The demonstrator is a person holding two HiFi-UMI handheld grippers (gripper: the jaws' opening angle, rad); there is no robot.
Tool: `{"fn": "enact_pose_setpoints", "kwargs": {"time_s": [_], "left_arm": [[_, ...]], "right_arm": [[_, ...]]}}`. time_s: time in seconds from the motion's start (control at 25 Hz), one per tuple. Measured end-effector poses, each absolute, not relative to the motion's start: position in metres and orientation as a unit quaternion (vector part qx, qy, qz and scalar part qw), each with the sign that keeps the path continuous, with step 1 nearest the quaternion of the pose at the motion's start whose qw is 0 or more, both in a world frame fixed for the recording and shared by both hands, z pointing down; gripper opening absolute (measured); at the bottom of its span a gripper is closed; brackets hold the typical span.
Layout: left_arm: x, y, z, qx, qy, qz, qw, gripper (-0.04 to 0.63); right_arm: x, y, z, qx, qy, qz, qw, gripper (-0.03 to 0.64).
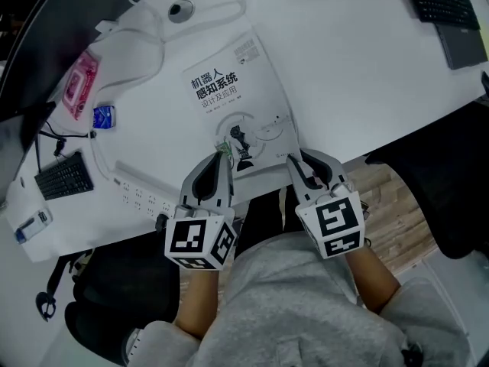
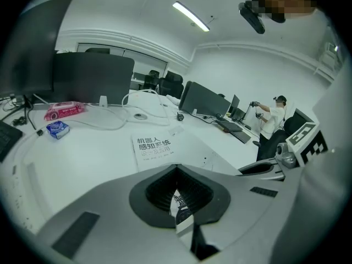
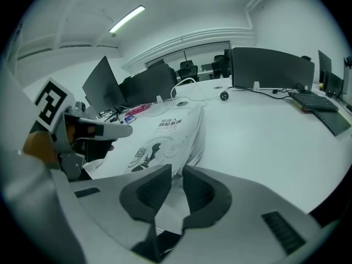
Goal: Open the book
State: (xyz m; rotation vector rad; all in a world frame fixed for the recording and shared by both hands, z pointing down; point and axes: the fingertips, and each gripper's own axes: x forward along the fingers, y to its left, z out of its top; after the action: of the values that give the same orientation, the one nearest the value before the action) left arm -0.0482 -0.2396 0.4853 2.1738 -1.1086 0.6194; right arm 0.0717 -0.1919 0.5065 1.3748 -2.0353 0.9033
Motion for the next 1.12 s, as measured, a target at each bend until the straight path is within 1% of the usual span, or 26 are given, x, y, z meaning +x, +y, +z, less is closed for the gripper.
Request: {"fn": "enact_pose_setpoints", "kwargs": {"time_s": [0.32, 0.56, 0.8, 0.96, 1.04, 1.12], "left_arm": [[-0.05, -0.232, 0.481, 0.826, -0.412, 0.24, 0.301, 0.009], [-0.051, -0.231, 0.481, 0.826, -0.409, 0.243, 0.302, 0.009], [-0.052, -0.23, 0.484, 0.826, -0.406, 0.247, 0.304, 0.009], [-0.053, -0.229, 0.486, 0.825, -0.404, 0.248, 0.307, 0.009], [-0.052, -0.229, 0.486, 0.824, -0.404, 0.245, 0.312, 0.009], [-0.052, -0.228, 0.486, 0.824, -0.403, 0.243, 0.315, 0.009]], "right_arm": [[0.075, -0.191, 0.519, 0.513, -0.744, 0.327, 0.277, 0.096], [0.076, -0.192, 0.523, 0.519, -0.74, 0.319, 0.283, 0.126], [0.072, -0.193, 0.518, 0.522, -0.75, 0.268, 0.306, 0.152], [0.069, -0.192, 0.517, 0.516, -0.757, 0.232, 0.328, 0.153], [0.07, -0.193, 0.52, 0.517, -0.757, 0.256, 0.308, 0.152], [0.072, -0.195, 0.519, 0.525, -0.754, 0.294, 0.264, 0.12]]}}
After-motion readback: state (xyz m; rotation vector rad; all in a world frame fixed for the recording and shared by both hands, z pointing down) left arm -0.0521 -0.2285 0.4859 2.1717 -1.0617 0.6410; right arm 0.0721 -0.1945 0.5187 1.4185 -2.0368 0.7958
